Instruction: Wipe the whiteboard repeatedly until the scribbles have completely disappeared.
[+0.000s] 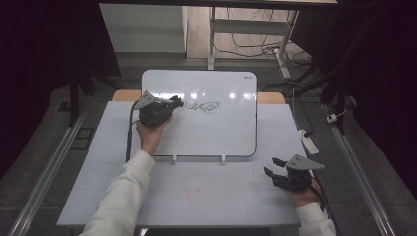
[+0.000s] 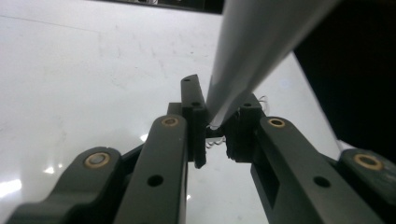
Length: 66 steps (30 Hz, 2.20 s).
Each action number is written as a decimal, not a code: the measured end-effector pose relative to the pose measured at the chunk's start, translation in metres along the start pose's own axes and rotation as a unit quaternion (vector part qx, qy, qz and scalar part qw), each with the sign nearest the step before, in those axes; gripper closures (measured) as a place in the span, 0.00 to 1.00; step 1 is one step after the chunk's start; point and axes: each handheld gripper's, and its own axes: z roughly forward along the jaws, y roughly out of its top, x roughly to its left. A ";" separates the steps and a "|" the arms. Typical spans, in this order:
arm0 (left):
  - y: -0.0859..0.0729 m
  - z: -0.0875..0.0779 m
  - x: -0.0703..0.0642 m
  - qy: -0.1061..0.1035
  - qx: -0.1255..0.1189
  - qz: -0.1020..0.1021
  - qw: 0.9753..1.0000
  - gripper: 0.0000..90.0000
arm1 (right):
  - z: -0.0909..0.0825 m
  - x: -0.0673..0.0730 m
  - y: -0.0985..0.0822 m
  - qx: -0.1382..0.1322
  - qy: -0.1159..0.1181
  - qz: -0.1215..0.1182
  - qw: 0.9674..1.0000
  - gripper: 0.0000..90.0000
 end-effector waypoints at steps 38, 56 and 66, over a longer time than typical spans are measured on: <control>-0.009 0.036 -0.005 -0.003 -0.023 -0.035 0.999 0.88 | -0.001 -0.002 -0.004 0.003 0.002 0.004 1.000 0.50; -0.021 0.048 -0.022 -0.023 -0.032 -0.021 0.999 0.88 | -0.001 0.000 -0.003 0.006 0.003 0.000 1.000 0.50; -0.018 0.040 -0.009 0.000 -0.054 -0.030 0.998 0.88 | -0.001 -0.002 -0.004 0.005 0.002 0.002 1.000 0.50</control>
